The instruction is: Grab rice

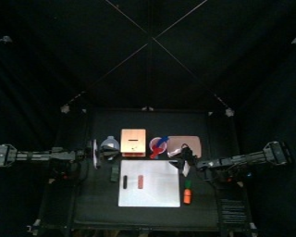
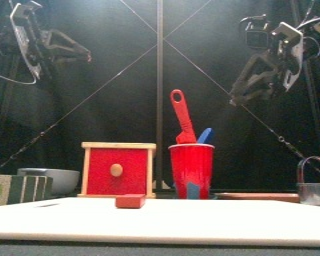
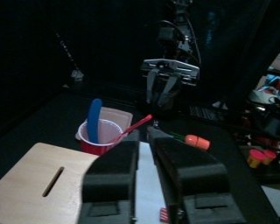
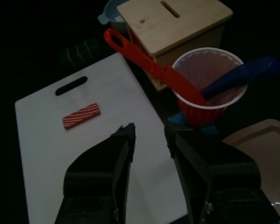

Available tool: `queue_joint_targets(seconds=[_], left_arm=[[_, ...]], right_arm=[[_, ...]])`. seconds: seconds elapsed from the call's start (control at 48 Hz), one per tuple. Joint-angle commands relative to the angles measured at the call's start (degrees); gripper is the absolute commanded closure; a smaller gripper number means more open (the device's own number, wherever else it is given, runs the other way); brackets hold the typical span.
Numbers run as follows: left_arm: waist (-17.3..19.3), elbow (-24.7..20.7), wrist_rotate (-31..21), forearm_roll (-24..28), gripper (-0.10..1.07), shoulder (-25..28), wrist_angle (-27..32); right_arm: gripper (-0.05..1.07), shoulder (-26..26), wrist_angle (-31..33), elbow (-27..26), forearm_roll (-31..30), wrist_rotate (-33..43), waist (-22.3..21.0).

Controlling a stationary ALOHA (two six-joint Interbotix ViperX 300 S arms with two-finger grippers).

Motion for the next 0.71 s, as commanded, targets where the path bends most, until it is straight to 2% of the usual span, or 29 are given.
queue_joint_targets(seconds=[0.0,0.146,0.354,0.521,0.688], left_arm=[[1.2,-3.9,0.0,-2.1,0.24,0.9,3.9],[4.2,-8.3,-0.1,-9.4,0.1,2.5,13.5],[11.2,-12.5,-0.4,-19.8,0.1,3.7,26.5],[15.7,-12.4,-0.5,-22.6,0.1,3.5,34.2],[22.7,-13.6,-4.2,-23.8,0.1,4.0,44.3]], right_arm=[[0.3,-0.6,-0.1,-0.6,-0.2,-0.1,-0.3],[0.3,-0.7,0.0,-0.5,-0.2,-0.1,-0.4],[0.3,-0.6,-0.1,-0.4,-0.2,-0.1,-0.4],[0.3,-0.6,0.0,0.2,0.3,-0.1,-0.4],[0.3,-0.6,0.0,0.5,0.4,-0.1,-0.5]])
